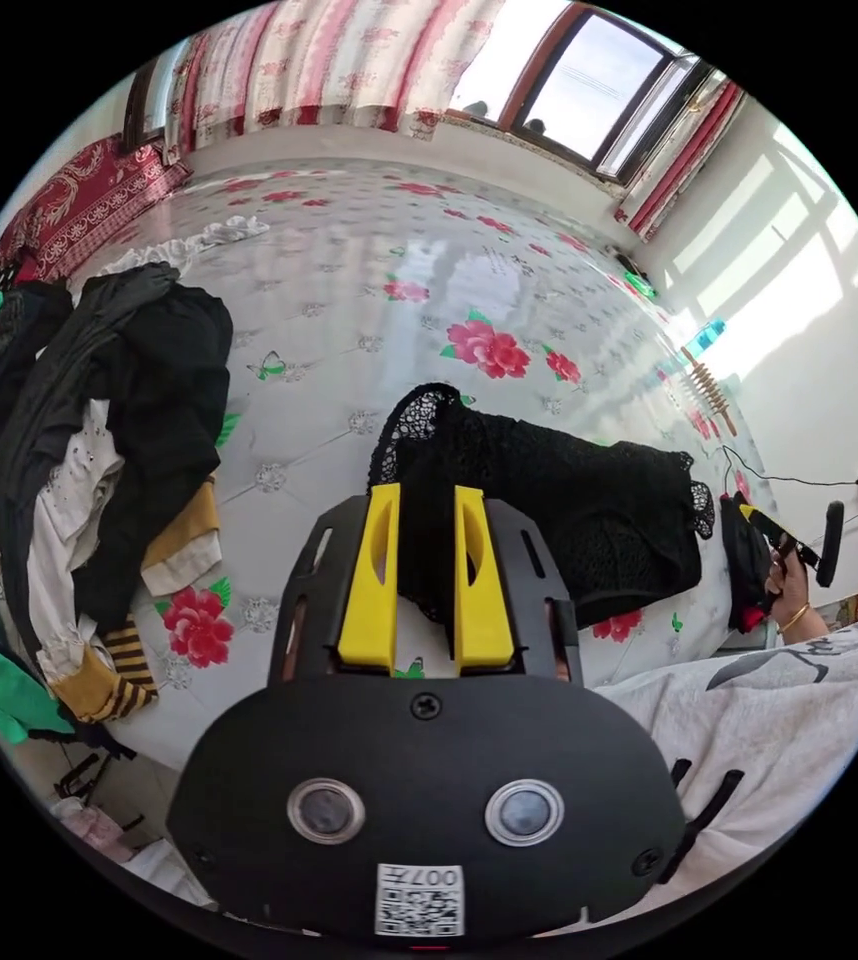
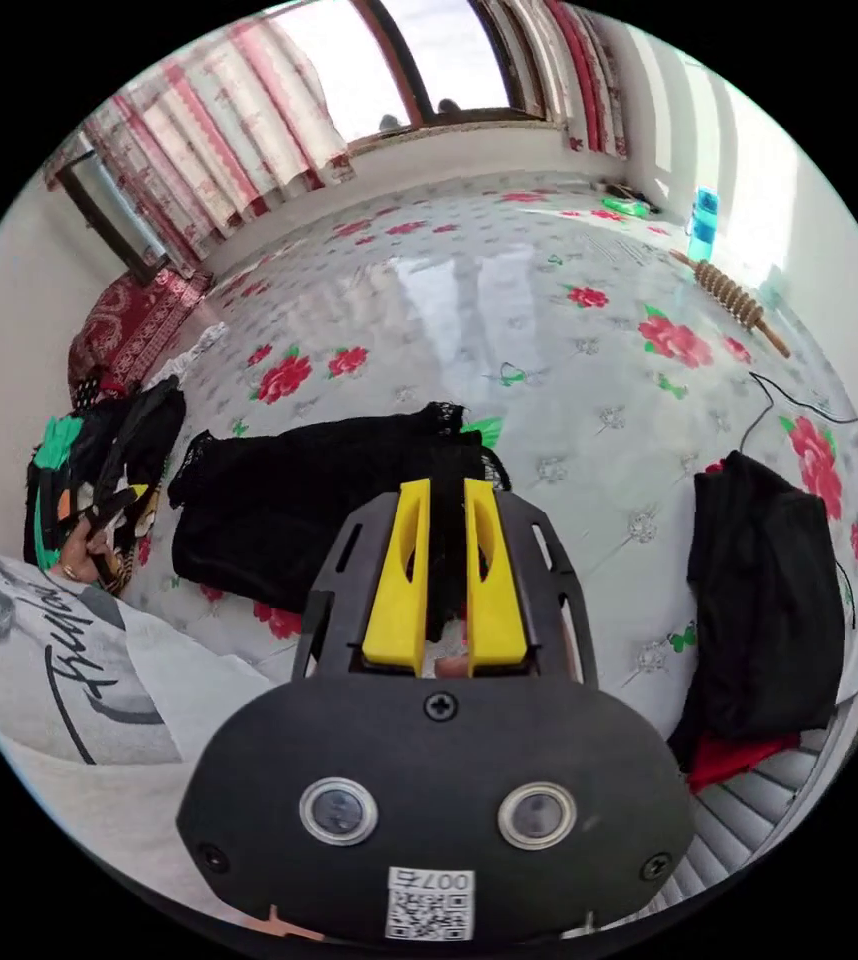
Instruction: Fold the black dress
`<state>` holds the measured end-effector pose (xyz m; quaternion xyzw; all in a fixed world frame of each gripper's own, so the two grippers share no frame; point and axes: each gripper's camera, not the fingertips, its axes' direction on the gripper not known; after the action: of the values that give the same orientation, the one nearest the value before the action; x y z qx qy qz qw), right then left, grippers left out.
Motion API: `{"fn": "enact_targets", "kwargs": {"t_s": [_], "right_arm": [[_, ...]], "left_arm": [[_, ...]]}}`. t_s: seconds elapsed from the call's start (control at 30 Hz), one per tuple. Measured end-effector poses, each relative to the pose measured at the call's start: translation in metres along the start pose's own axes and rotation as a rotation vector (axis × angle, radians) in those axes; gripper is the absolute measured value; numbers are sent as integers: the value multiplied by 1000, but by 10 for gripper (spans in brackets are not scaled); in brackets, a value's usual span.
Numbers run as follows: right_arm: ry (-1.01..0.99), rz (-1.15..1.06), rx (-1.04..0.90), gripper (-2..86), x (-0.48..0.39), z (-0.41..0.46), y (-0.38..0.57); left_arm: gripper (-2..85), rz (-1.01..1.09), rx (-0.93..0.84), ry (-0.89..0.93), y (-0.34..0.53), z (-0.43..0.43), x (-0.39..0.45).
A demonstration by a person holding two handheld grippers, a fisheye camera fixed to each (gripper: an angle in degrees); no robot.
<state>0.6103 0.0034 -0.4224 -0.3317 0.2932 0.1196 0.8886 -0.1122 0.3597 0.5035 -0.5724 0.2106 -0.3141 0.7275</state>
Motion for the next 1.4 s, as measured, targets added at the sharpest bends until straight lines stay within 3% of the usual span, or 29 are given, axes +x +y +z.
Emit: {"fn": "enact_targets", "kwargs": {"t_s": [0.17,0.27,0.33,0.43,0.53,0.67,0.77,0.97,1.03,1.2,1.4], "right_arm": [[-98,-269,-204,60,-88,69,0],[-7,-274,-496,59,-91,128,23],[-36,-249,-400,57,-88,117,24],[-68,-215,-493,58,-92,123,11],[5,-306,-511,59,-112,129,8],[79,-375,-497,63,-136,130,11],[72,-348,-493,66,-138,129,10],[70,-269,-512,71,-142,128,9],[80,-265,-516,73,-144,128,10],[94,-256,-516,77,-147,121,17],[49,-214,-426,81,-134,84,30]], "left_arm": [[86,145,-114,184,-6,45,37],[83,227,-318,68,7,97,48],[77,154,-296,125,13,92,34],[79,111,-127,210,20,49,14],[85,-13,-31,157,33,21,-18],[113,-305,-56,106,54,20,-68],[139,-474,-84,236,70,37,-87],[155,-431,-144,245,59,73,-69],[104,-384,-166,114,55,78,-64],[12,-426,-155,214,58,77,-70],[-6,-253,-54,219,42,44,-32]]}}
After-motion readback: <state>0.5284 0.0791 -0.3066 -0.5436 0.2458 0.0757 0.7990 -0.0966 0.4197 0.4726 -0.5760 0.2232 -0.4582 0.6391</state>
